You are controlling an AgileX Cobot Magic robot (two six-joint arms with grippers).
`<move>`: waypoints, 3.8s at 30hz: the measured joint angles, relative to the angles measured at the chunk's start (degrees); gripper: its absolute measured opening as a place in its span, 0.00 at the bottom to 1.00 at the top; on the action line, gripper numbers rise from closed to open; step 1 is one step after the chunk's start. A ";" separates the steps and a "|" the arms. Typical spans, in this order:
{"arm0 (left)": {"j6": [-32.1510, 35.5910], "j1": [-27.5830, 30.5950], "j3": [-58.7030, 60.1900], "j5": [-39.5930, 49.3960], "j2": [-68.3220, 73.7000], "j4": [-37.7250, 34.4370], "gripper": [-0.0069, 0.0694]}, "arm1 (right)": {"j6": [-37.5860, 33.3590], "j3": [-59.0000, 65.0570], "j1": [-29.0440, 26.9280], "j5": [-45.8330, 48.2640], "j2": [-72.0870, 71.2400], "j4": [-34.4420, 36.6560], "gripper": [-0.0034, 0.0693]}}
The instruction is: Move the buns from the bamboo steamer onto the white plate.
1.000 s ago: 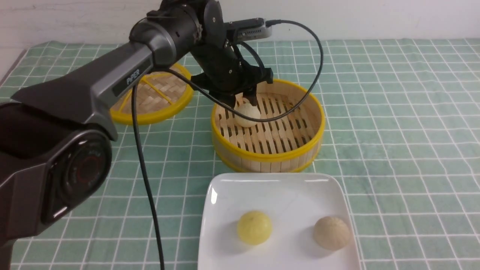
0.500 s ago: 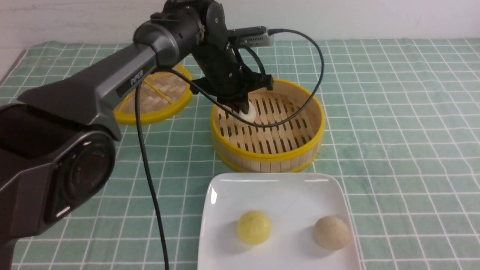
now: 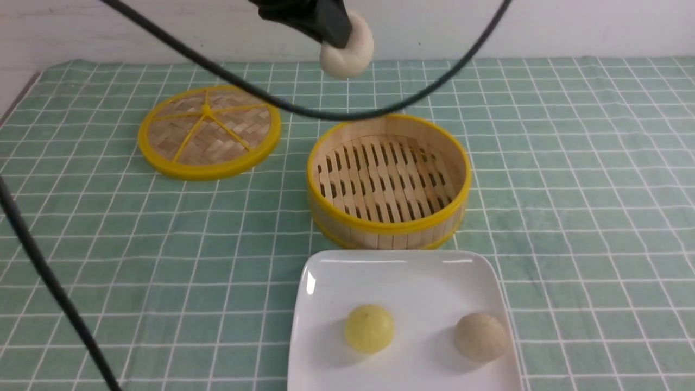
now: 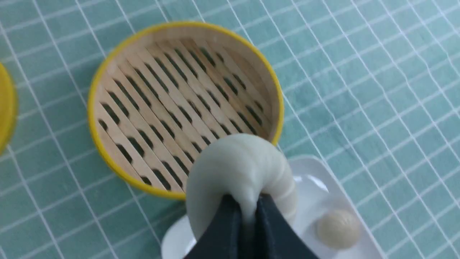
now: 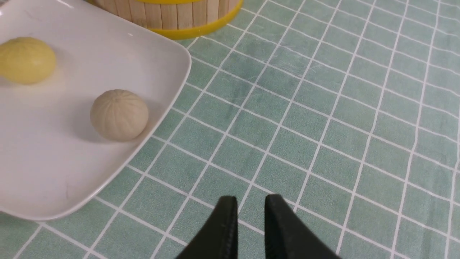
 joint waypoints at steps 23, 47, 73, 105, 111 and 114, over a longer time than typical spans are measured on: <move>-4.51 -13.03 40.56 -37.88 5.53 -0.16 0.28 | 0.00 0.00 0.00 0.00 0.00 0.42 0.27; -4.68 -13.08 40.56 -41.56 -5.50 0.61 0.66 | 1.31 -10.85 0.00 12.14 -0.17 7.33 0.03; -4.68 -13.08 40.56 -41.09 -5.89 0.77 0.21 | 1.49 2.81 0.00 -20.23 -0.12 7.51 0.03; -4.99 -13.08 40.67 -35.08 -9.29 3.46 0.10 | 1.53 26.22 -25.06 -21.93 -20.09 7.30 0.05; -5.21 -13.08 40.67 -30.97 -19.40 9.11 0.10 | 1.53 26.22 -25.70 -21.93 -20.09 7.30 0.05; -6.77 -13.08 40.67 -24.82 -25.83 14.64 0.10 | 1.53 26.22 -25.70 -21.93 -20.09 7.30 0.06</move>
